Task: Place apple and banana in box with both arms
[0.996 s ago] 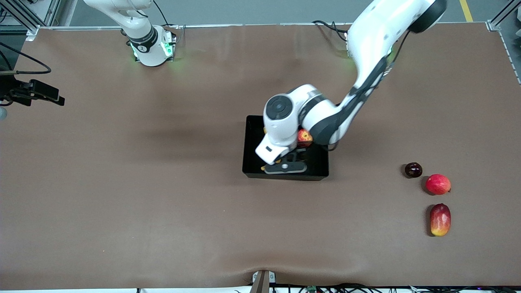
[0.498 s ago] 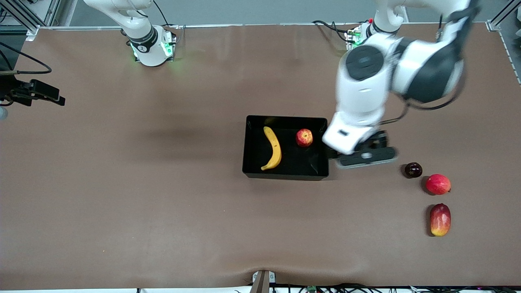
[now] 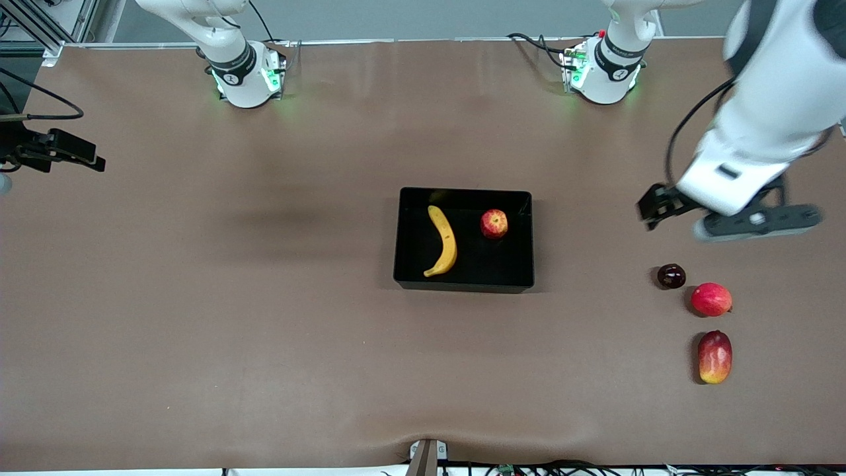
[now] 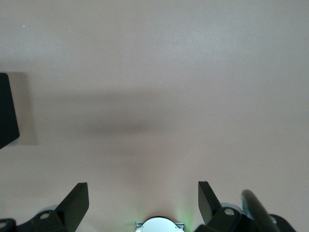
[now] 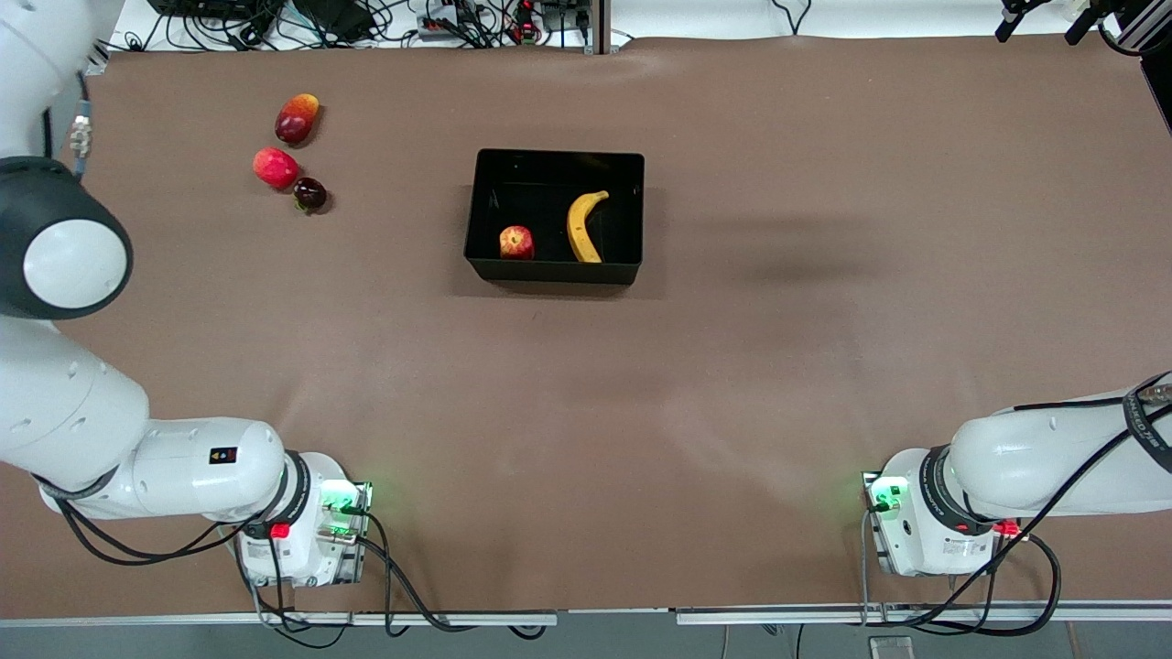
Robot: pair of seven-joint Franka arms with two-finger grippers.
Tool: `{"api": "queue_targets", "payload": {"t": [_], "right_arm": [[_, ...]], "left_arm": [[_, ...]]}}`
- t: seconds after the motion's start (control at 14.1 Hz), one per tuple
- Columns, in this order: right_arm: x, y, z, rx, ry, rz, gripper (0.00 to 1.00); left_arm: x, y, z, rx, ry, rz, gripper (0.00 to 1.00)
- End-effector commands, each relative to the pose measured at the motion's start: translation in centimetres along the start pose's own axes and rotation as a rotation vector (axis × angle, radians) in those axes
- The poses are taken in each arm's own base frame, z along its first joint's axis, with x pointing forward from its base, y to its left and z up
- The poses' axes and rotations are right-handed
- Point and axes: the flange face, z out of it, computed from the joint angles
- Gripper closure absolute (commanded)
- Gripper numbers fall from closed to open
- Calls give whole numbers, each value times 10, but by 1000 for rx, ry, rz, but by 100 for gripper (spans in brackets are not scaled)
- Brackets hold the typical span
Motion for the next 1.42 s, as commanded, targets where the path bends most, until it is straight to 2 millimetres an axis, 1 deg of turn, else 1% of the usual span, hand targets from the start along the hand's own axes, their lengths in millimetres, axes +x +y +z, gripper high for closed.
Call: {"api": "queue_targets", "payload": {"t": [0.0, 0.07, 0.14, 0.21, 0.36, 0.5, 0.71, 1.14, 1.35], "right_arm": [[-5, 0, -9, -34, 12, -7, 0], [-5, -2, -8, -45, 12, -13, 0], [-4, -6, -8, -53, 11, -19, 0], [-5, -6, -8, -55, 5, -19, 0], [-5, -4, -7, -55, 3, -16, 0], [-5, -3, -6, -54, -1, -12, 0], [-5, 0, -2, -53, -10, -6, 0], [-5, 0, -1, -53, -12, -4, 0], [-5, 1, -1, -53, -13, -1, 0]], "left_arm": [[-30, -35, -18, -24, -38, 51, 0], [-35, -54, -24, -68, -41, 37, 0], [-38, -63, -24, -75, -47, 58, 0], [-44, -67, -29, -73, -46, 78, 0], [-50, -70, -33, -73, -37, 74, 0], [-46, -74, -33, -77, -31, 68, 0], [-47, -74, -31, -79, -43, 69, 0], [-50, -66, -25, -95, -73, 61, 0], [-47, -66, -22, -93, -76, 65, 0]]}}
